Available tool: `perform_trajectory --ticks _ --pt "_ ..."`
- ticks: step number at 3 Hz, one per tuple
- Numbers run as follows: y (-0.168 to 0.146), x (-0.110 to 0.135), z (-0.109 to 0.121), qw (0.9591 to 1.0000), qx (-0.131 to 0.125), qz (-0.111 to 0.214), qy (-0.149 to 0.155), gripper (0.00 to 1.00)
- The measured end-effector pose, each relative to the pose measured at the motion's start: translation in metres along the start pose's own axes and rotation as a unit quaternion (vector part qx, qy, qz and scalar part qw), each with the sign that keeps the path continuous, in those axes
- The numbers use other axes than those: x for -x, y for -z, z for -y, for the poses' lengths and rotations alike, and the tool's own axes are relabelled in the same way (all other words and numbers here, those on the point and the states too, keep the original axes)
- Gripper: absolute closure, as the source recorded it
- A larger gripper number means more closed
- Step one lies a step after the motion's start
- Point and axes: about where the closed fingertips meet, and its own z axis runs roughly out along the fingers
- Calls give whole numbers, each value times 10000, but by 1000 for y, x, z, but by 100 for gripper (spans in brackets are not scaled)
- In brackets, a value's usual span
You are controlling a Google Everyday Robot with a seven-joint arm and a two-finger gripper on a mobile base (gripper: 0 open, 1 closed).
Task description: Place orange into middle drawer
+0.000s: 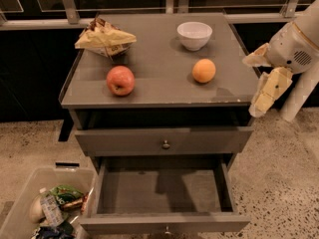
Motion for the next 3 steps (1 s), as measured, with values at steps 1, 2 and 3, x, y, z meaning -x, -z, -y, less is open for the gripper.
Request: perform_trajectory --ticks 1,2,3 --pt "-22 5 10 9926 297 1053 536 0" --pt "-22 5 10 9926 297 1052 536 0" --pt "-40 11 24 9888 496 1242 664 0"
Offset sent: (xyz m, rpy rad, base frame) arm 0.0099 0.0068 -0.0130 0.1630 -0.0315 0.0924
